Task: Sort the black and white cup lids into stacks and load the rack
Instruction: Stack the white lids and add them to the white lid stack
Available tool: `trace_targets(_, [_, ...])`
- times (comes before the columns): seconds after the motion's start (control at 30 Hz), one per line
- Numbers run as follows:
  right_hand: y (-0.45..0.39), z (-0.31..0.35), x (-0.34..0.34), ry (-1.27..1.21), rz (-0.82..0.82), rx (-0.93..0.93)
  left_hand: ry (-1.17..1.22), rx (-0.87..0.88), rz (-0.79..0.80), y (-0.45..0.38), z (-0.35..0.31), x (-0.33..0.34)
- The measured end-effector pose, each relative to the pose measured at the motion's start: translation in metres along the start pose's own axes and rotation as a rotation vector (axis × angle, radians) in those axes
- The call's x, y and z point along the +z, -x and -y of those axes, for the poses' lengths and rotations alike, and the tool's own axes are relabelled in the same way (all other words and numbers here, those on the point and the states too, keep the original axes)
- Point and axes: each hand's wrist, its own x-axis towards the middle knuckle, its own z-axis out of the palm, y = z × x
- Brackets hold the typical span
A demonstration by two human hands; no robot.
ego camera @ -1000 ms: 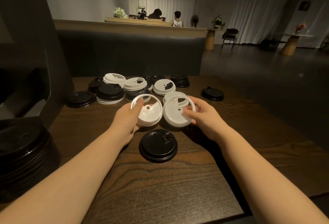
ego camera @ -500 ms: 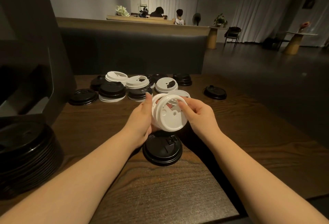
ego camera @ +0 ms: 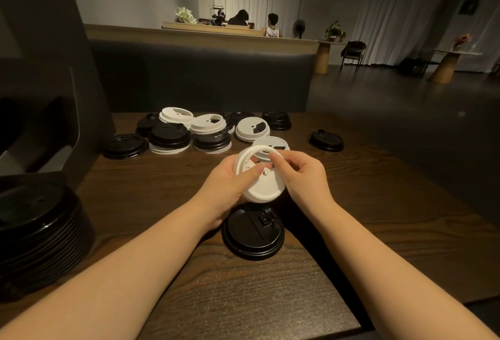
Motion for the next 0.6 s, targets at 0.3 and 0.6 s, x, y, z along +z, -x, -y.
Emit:
trace_targets(0.3, [0.003,0.001,-0.001,0.036,-0.034,-0.046,0.014,-0.004,0.048,0.000,0.002,-0.002])
trace_targets(0.6, [-0.005,0.000,0.003,-0.217,0.278,0.173,0.220,-0.058,-0.087,-0.011,0.000,-0.015])
